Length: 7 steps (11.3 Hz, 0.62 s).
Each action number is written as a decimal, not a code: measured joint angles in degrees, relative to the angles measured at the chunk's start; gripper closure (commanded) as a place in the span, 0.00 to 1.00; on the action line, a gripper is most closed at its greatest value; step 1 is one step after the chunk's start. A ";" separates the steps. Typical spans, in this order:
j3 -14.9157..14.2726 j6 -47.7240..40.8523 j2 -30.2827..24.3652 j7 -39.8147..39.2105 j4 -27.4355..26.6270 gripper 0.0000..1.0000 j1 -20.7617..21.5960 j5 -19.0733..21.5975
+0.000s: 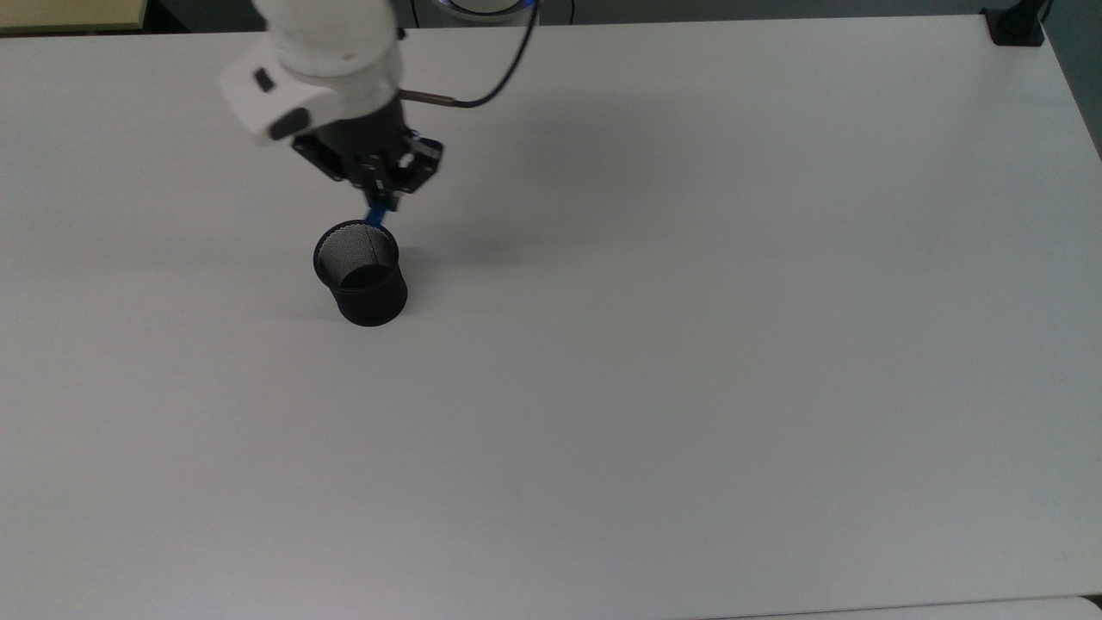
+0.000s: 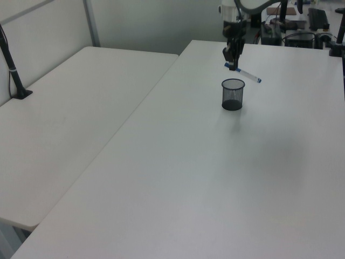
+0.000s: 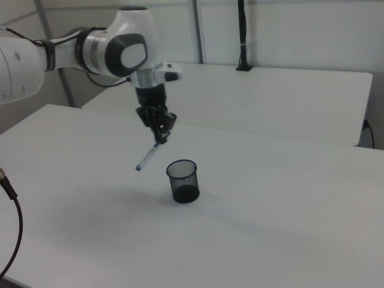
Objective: Insert the marker
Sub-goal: 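Lift the marker and carry it over the black mesh cup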
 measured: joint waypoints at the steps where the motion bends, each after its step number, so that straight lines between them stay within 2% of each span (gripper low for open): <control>1: 0.01 1.94 0.03 -0.21 0.19 1.00 -2.02 0.01; 4: 0.06 9.09 0.74 -0.24 0.17 1.00 -5.34 0.02; 7: 0.07 14.65 2.16 -0.22 0.15 0.99 -6.83 0.02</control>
